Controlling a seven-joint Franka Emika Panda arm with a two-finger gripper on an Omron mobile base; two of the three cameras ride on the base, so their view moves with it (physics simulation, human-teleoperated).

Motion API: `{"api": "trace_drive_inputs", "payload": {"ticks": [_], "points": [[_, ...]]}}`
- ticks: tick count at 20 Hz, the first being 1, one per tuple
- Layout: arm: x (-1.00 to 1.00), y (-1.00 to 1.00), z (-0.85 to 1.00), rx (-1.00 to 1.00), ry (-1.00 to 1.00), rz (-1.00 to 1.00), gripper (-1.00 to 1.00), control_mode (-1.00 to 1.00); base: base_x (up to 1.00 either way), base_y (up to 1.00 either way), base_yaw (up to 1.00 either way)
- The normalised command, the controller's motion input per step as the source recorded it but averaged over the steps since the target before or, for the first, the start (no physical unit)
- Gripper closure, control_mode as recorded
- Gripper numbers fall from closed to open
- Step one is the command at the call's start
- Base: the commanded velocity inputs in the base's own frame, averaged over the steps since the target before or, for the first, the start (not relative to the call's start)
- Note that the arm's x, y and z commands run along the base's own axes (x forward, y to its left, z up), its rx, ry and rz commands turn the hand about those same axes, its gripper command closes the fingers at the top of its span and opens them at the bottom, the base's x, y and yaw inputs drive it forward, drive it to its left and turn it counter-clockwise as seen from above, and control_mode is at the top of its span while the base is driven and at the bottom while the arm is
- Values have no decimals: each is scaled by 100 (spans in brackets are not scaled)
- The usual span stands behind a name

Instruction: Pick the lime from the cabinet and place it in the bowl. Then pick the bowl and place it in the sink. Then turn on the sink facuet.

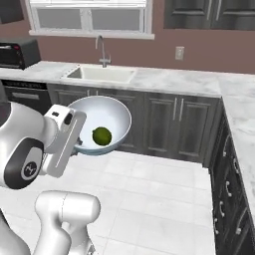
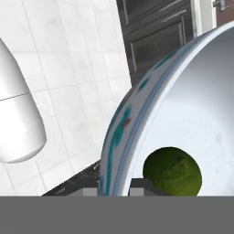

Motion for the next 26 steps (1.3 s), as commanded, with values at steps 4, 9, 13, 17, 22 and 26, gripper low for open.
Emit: {"api": "trace_drive_inputs", "payload": {"ticks": [4,9,13,17,22,26], "points": [[0,0,0,0,0,0,100,100,100,34,-16],[0,0,0,0,0,0,100,100,100,38,-14],[0,0,0,0,0,0,100,100,100,46,-12],[0,0,0,0,0,0,100,100,100,58,-9],[0,0,0,0,0,0,100,100,89,54,-6],[0,0,0,0,0,0,100,100,90,42,-6]]}}
